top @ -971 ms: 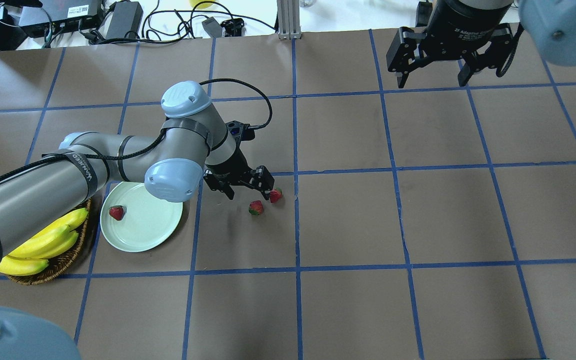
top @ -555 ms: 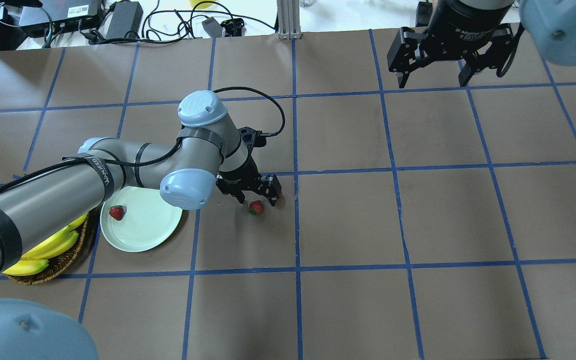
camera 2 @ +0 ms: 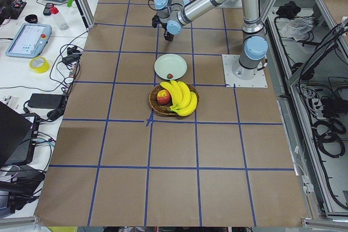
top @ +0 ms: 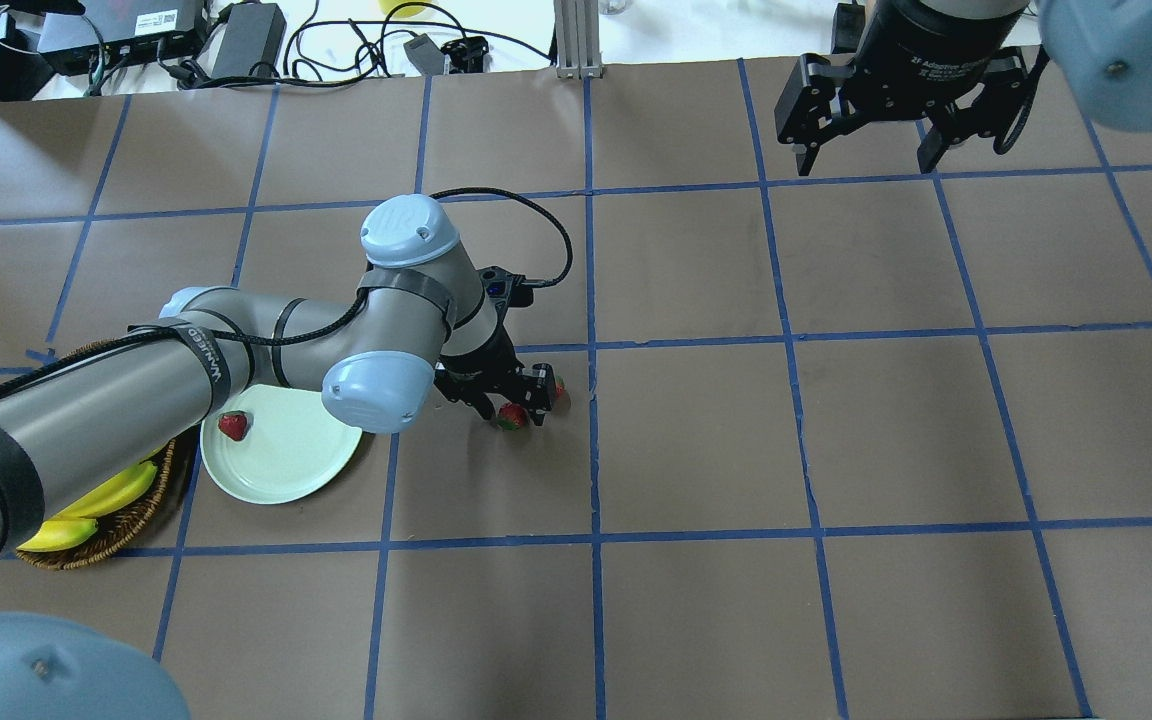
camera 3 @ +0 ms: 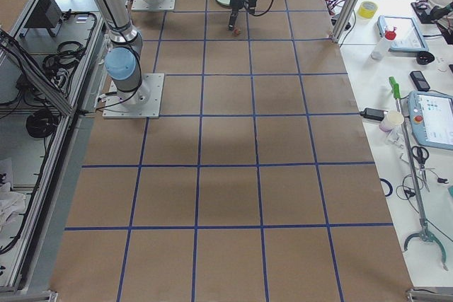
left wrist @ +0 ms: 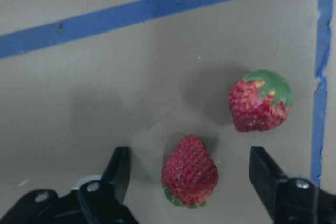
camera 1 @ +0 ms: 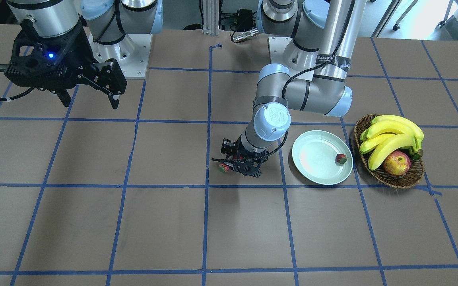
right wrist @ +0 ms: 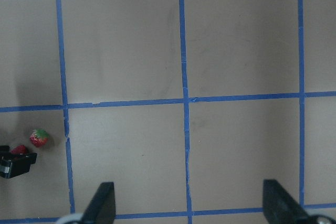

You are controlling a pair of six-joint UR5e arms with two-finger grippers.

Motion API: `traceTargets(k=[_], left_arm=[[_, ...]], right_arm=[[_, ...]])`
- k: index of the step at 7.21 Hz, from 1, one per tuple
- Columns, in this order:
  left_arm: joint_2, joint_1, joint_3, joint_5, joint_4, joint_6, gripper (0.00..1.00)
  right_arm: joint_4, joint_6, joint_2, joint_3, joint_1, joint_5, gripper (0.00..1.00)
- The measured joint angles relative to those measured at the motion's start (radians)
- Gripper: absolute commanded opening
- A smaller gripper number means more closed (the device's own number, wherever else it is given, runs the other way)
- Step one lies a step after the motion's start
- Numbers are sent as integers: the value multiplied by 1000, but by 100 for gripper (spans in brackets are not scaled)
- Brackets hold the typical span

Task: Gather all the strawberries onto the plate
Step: 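Close the left gripper on a second strawberry and lift, then carry it over the plate and open the left gripper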

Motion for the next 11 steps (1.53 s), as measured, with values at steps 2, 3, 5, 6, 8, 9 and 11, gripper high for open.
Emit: traceTargets(k=[2,3,5,6,8,9,11], left_arm=[[5,-1,-1,-1,0,-6,0],[10,-1,1,0,2,-8,0],[34,15,42,4,-24,-6,0],[48,47,102,28,-104,-1,0],[74,152,184,119,-238,51,0],[82,220,197,170,-270,98,0],[86,315,187,229,-315,139,0]], right_arm=[[-1,0,0,0,2,2,100],[-2,0,0,0,3,3,100],[-2,0,1,0,3,3,100],[-2,0,1,0,2,3,100],[-3,0,1,0,1,3,100],[-3,0,1,0,1,3,100],[-1,0,1,0,0,3,100]])
